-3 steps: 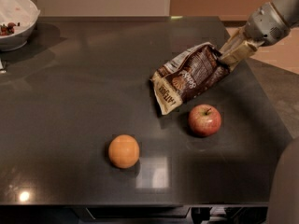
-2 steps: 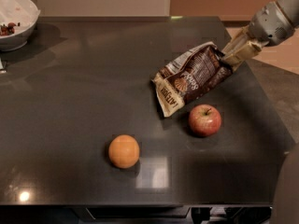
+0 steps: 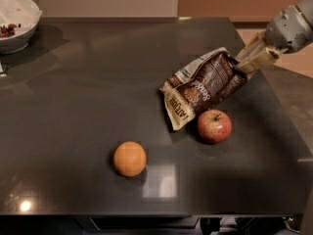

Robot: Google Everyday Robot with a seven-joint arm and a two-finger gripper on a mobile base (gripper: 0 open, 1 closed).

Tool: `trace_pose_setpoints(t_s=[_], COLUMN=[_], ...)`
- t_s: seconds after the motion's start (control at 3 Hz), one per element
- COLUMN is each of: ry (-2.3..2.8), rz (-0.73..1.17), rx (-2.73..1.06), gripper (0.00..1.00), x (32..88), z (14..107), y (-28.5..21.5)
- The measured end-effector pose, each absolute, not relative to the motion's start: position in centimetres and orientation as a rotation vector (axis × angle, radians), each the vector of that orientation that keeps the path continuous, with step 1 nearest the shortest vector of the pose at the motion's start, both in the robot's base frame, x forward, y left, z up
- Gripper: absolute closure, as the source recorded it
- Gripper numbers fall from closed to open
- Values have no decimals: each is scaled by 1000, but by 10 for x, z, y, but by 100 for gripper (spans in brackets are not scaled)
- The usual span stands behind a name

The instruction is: Move brown chip bag near apple

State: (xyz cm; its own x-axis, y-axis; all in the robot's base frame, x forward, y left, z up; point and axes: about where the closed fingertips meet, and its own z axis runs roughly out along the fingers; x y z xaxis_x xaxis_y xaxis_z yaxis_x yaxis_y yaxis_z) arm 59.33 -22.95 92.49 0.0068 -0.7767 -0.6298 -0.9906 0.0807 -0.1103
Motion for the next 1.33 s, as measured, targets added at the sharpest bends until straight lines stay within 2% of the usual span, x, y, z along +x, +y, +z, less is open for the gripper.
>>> trace_pose_setpoints(t_s=[0.67, 1.0, 1.33], ry=[1804, 1799, 1795], rz=[467, 456, 450], rx=[-1699, -1685, -1676], gripper=[14, 0, 0], x=[612, 619, 623], z=[924, 924, 923], y=[-224, -221, -219])
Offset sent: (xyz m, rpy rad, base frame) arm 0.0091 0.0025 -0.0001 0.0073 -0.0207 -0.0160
